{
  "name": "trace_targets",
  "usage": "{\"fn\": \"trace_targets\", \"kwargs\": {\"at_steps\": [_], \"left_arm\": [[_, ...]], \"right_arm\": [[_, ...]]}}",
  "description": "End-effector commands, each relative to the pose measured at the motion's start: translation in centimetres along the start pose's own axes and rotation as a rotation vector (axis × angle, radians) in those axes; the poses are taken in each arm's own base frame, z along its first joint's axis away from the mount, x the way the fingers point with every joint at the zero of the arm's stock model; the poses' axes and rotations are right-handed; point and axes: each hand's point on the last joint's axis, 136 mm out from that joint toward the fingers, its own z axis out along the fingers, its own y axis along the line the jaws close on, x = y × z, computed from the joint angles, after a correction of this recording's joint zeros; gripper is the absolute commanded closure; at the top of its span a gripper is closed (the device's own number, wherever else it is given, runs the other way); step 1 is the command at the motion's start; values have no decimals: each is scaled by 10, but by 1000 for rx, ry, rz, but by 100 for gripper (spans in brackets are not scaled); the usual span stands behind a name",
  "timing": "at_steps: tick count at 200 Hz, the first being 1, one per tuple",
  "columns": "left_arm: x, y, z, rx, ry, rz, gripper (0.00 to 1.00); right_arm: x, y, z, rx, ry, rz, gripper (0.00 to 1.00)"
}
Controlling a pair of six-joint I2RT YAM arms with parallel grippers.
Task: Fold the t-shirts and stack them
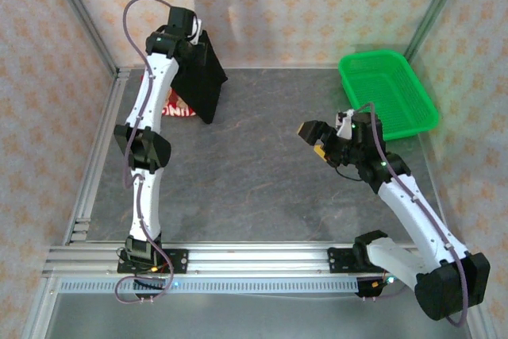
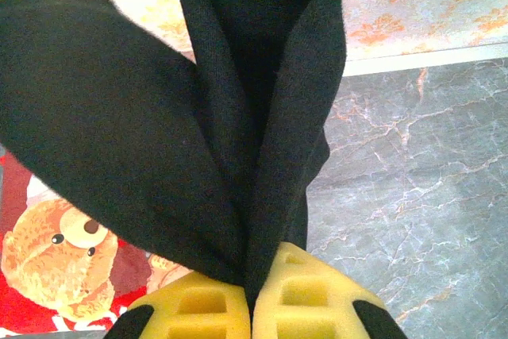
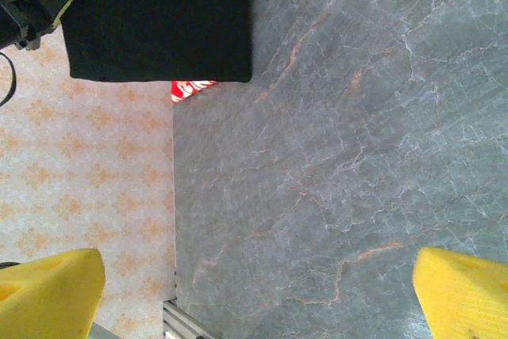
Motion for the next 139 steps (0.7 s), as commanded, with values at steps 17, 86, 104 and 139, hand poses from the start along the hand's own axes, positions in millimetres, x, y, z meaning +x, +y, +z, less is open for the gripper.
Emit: {"fn": "trace_targets", "kwargs": {"at_steps": [17,86,104,139], "left_arm": [[-30,9,-15,33,-109,-28,100],[-40,34,-23,37,-145,-88,100],[-41,45,-25,35,-152,-110,100],[-39,64,-21,43,-146,-138,100]], "right_arm": [[2,8,-2,-18,13,-20,1],[2,1,1,-2,6,2,1],[2,0,2,-3,7,11,1],[3,-3,3,2,6,24,1]]}}
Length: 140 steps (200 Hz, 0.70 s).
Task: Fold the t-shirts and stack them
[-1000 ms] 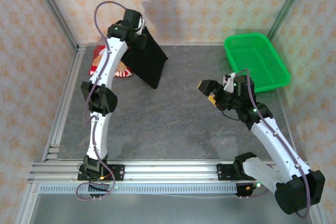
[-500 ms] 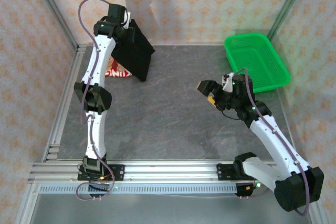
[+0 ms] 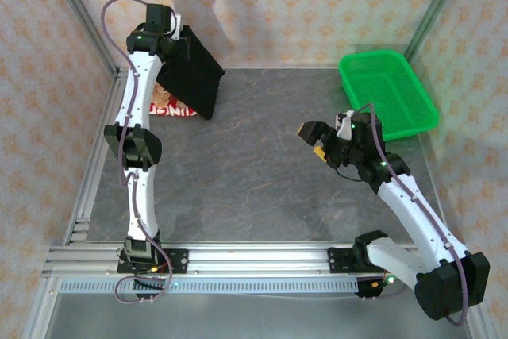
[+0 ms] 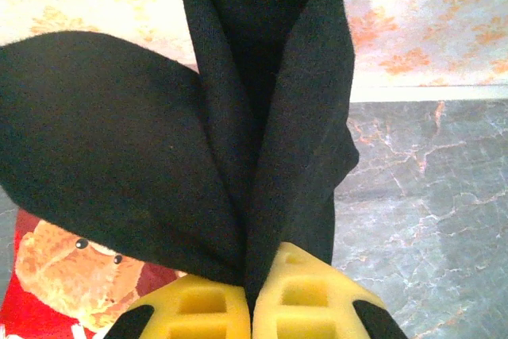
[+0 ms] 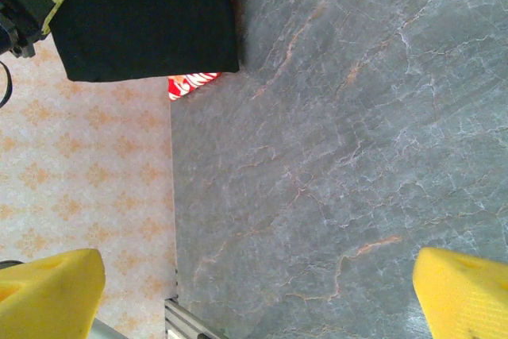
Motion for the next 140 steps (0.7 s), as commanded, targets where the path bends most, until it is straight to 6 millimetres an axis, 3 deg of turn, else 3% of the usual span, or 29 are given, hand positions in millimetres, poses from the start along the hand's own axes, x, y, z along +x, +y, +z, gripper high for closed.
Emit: {"fn": "trace_targets", "kwargs": {"at_steps": [1,68,140], "left_arm": [[-32,10,-21,25,-116,-29,100],[-18,59,6,21,-66,-128,100],[28,109,81,-3,53,-245,100]], "right_arm": [[1,-1,3,-2,-2,7,1],[0,-8,8,3,-11,54,1],[0,-12,7,36,-10,80,1]]}}
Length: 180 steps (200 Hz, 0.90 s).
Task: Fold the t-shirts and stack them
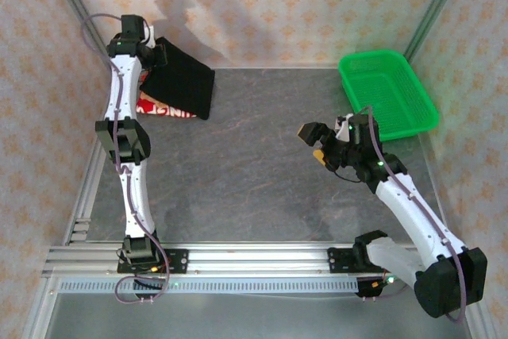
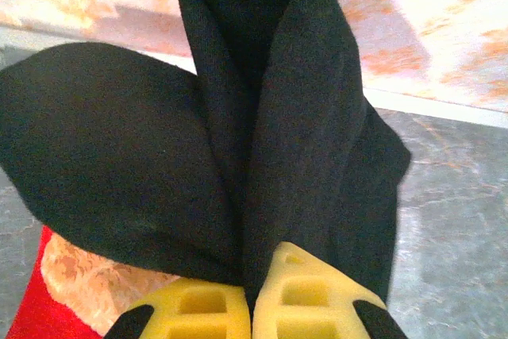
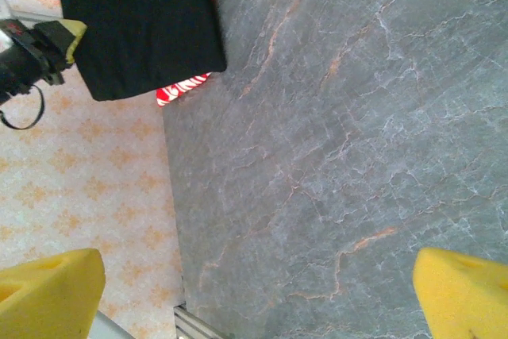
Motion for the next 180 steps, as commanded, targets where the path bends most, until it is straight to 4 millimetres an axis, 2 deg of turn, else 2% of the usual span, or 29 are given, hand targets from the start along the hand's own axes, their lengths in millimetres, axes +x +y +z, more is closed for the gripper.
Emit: {"fn": "trace_targets", "kwargs": {"at_steps": [1,8,14,25,35,41,54,65,67,69,71,73,103,121,143,161,173,175,180], "left_arm": [[-4,17,19,8,-16,-56,100],[-2,23,25,4,-11,-69,100],[2,30,32,-8,-2,-83,95],[9,52,45,-69,12,-127,78],[13,70,52,-103,17,-175,55],[14,79,55,-112,16,-206,47],[9,96,49,-135,-3,-256,37],[-1,106,35,-155,-37,-290,29],[-3,107,32,-157,-44,-296,24],[-5,108,29,-158,-50,-299,12],[-7,109,25,-161,-57,-303,4],[-10,111,22,-163,-65,-307,1],[-41,132,-39,-158,-180,-403,0],[-55,131,-78,-81,-226,-444,0],[-68,103,-138,-14,-298,-383,0],[-65,77,-178,-11,-349,-314,0],[-57,59,-191,-19,-368,-269,0],[-57,54,-201,-19,-384,-256,0],[-53,46,-209,-21,-394,-236,0]], "right_arm": [[-2,2,-2,7,-17,0,1],[-2,1,-2,12,-18,2,1],[-2,2,-3,12,-17,3,1],[0,1,-5,16,-19,8,1],[1,0,-7,18,-25,10,1],[1,1,-9,16,-30,12,1],[4,0,-14,22,-38,10,1],[5,1,-18,20,-49,13,1],[5,1,-18,19,-50,15,1],[6,1,-19,17,-51,15,1],[6,2,-20,14,-51,16,1],[6,2,-21,13,-55,17,1],[7,6,-35,14,-82,-5,1],[8,1,-45,61,-95,-46,1],[5,-10,-63,174,-134,-139,1],[-3,-20,-76,259,-185,-217,1],[-9,-26,-80,310,-212,-260,1],[-10,-28,-81,320,-216,-267,1],[-13,-33,-81,348,-225,-281,1]]}}
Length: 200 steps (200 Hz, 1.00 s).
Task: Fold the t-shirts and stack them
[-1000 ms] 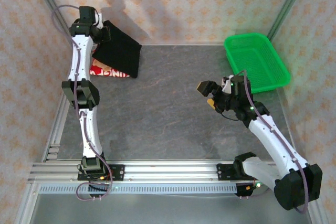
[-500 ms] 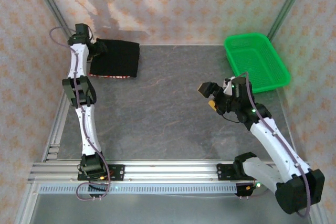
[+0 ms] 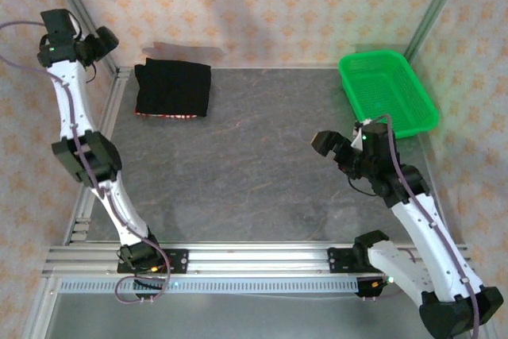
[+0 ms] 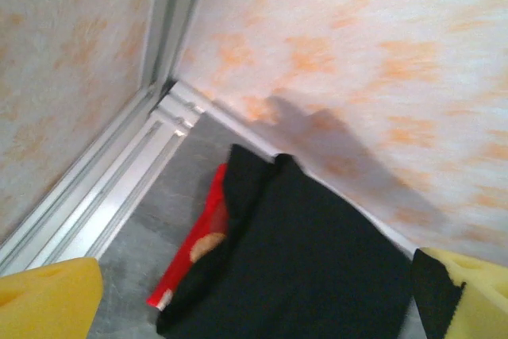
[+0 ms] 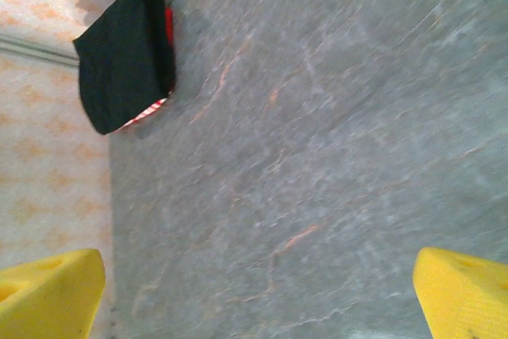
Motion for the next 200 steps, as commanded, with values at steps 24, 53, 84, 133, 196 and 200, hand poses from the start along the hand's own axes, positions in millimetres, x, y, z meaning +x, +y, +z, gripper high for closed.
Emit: {"fn": "trace_targets", "kwargs": {"at_steps": [24,53,84,133,196,200], "left_arm": [[45,-67,-76,65,-106,214,0],[92,-46,-114,43,-229,177,0],[164,10,-126,-49,-272,147,0],[250,63,-100,-90,-314,283,0],[283,76,-39,-85,-309,301,0],[285,72,-36,-64,-307,302,0]], "right_arm": [[-20,-56,0,289,-88,-200,1],[-55,-86,9,406,-201,-230,1],[-98,-116,13,517,-405,-270,1],[-128,-156,27,593,-662,-353,1],[-116,-186,71,482,-717,-320,0],[-118,-185,74,479,-708,-331,0]]}}
